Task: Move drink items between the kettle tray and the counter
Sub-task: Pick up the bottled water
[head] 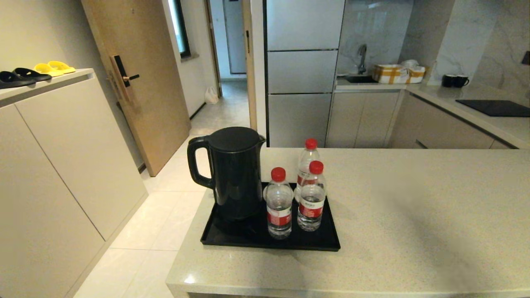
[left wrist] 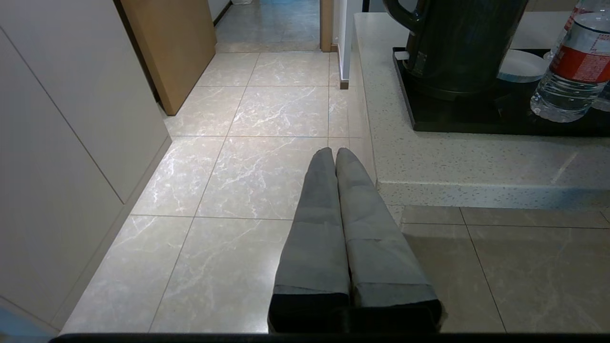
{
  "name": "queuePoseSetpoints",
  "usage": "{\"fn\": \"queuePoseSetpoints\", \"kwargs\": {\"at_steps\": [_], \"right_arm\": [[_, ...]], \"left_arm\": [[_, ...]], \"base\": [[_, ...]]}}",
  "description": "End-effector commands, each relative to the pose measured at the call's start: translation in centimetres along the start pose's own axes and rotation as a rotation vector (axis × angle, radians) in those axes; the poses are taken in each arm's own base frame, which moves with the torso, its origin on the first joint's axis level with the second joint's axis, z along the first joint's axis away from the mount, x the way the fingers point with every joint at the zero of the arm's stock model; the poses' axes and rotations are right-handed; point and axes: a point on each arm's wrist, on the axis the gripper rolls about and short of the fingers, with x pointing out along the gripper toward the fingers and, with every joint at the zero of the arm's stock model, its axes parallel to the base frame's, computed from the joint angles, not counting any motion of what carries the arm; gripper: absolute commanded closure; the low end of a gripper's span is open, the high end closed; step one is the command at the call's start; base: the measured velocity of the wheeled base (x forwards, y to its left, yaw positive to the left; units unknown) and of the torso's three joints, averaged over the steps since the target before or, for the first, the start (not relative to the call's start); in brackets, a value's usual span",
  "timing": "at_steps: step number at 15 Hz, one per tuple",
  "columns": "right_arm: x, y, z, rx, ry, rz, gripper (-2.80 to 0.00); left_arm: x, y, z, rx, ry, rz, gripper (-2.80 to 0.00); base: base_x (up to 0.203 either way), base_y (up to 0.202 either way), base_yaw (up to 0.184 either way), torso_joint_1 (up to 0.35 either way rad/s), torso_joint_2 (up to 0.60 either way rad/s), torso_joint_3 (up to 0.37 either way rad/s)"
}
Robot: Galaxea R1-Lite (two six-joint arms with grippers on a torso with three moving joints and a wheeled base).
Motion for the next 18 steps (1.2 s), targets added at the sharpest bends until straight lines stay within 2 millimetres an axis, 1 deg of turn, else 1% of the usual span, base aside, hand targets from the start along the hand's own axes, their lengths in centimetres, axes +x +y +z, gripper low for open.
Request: {"fn": "queuePoseSetpoints", "kwargs": {"at_steps": [1, 2, 3, 4, 5, 7, 8, 10, 13, 15, 16, 18], "right_arm": [[3.3, 0.5, 6.7, 0.080, 0.093, 0.064, 0.00], [4.3, 0.8, 8.7, 0.102, 0.156, 0.146, 0.00], [5.2, 1.0, 8.8, 0.106, 0.319, 0.240, 0.00], [6.0, 1.1, 8.3, 0.093, 0.453, 0.318, 0.00], [7.4, 1.3, 7.9, 0.079, 0.554, 0.406, 0.00], [10.8, 2.2, 7.4, 0.054, 0.649, 0.585, 0.00], [12.9, 3.1, 7.0, 0.031, 0.676, 0.665, 0.00], [17.2, 5.3, 5.4, -0.015, 0.716, 0.751, 0.00], [23.2, 9.7, 2.0, -0.074, 0.695, 0.802, 0.00], [25.9, 12.2, -0.3, -0.097, 0.643, 0.829, 0.00], [26.9, 13.2, -0.9, -0.102, 0.594, 0.843, 0.00], [28.5, 15.0, -0.8, -0.103, 0.516, 0.866, 0.00]], "left_arm": [[0.0, 0.0, 0.0, 0.000, 0.001, 0.000, 0.00], [0.0, 0.0, 0.0, 0.000, 0.002, 0.000, 0.00], [0.0, 0.0, 0.0, 0.000, 0.002, 0.000, 0.00], [0.0, 0.0, 0.0, 0.000, 0.001, 0.000, 0.00], [0.0, 0.0, 0.0, 0.000, 0.002, 0.000, 0.00], [0.0, 0.0, 0.0, 0.000, 0.002, 0.000, 0.00], [0.0, 0.0, 0.0, 0.000, 0.002, 0.000, 0.00], [0.0, 0.0, 0.0, 0.000, 0.002, 0.000, 0.00], [0.0, 0.0, 0.0, 0.000, 0.001, 0.000, 0.00], [0.0, 0.0, 0.0, 0.000, 0.002, 0.000, 0.00], [0.0, 0.0, 0.0, 0.000, 0.001, 0.000, 0.00], [0.0, 0.0, 0.0, 0.000, 0.002, 0.000, 0.00]], "base": [[0.000, 0.000, 0.000, 0.000, 0.00, 0.000], [0.000, 0.000, 0.000, 0.000, 0.00, 0.000], [0.000, 0.000, 0.000, 0.000, 0.00, 0.000], [0.000, 0.000, 0.000, 0.000, 0.00, 0.000], [0.000, 0.000, 0.000, 0.000, 0.00, 0.000], [0.000, 0.000, 0.000, 0.000, 0.00, 0.000], [0.000, 0.000, 0.000, 0.000, 0.00, 0.000], [0.000, 0.000, 0.000, 0.000, 0.00, 0.000], [0.000, 0.000, 0.000, 0.000, 0.00, 0.000], [0.000, 0.000, 0.000, 0.000, 0.00, 0.000], [0.000, 0.000, 0.000, 0.000, 0.00, 0.000], [0.000, 0.000, 0.000, 0.000, 0.00, 0.000]]}}
